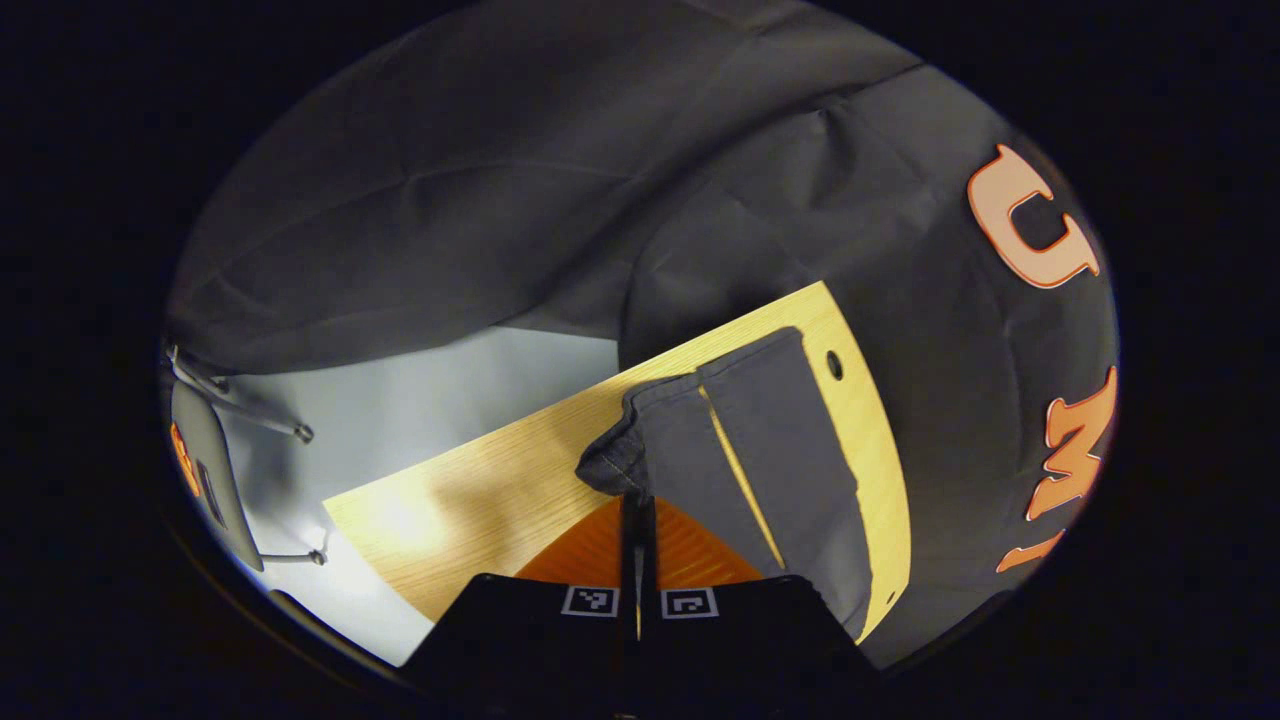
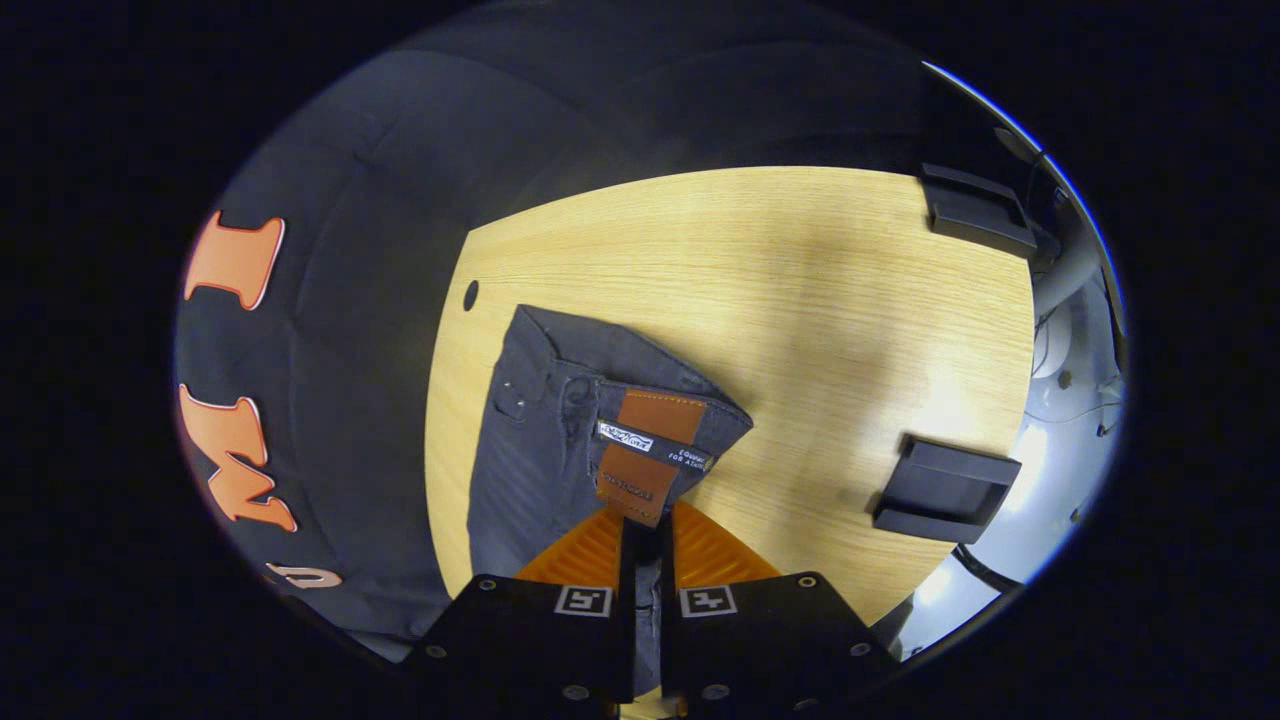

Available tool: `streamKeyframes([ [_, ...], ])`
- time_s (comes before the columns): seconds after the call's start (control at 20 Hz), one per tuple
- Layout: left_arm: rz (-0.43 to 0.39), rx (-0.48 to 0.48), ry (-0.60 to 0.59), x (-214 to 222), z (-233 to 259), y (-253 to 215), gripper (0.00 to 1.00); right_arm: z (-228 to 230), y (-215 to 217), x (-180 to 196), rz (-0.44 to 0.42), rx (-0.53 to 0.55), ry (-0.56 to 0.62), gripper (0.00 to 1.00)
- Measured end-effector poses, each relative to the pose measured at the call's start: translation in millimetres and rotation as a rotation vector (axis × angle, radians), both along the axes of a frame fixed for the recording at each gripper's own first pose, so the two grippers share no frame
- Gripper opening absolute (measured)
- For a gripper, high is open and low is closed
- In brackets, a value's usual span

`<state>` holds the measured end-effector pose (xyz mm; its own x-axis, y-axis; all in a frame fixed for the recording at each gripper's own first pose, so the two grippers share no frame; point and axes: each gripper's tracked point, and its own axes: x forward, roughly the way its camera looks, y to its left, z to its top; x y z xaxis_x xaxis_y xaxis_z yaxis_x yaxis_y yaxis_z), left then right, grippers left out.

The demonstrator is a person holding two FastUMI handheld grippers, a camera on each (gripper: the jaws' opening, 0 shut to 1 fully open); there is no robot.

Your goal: Grasp the waist and the cuffs of the jeans and fold them to make the two legs overlap; first hold the waist and fold one-third of the jeans toward the cuffs, then hold the cuffs and fold the remaining one-third in the same direction to finish folding.

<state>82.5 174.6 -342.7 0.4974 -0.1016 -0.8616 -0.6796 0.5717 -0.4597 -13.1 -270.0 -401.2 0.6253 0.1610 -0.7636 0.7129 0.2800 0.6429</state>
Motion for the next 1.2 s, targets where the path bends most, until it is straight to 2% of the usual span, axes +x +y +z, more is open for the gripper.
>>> streamKeyframes([
  [0.3,-0.101,0.017,-0.094,60,33,-18,0.01,19,2,17,0.010,-0.014,-0.066,0.11],
  [0.65,-0.238,0.010,-0.100,130,16,-24,0.01,65,3,65,-0.009,-0.074,-0.071,0.11],
  [0.8,-0.282,-0.024,-0.086,156,5,-30,0.01,81,11,80,-0.043,-0.076,-0.068,0.10],
  [1.05,-0.291,-0.019,-0.095,197,2,-28,0.01,91,13,106,-0.067,-0.074,-0.065,0.10],
  [1.2,-0.265,0.052,-0.119,225,10,-15,0.01,86,14,129,-0.026,-0.072,-0.064,0.10],
])
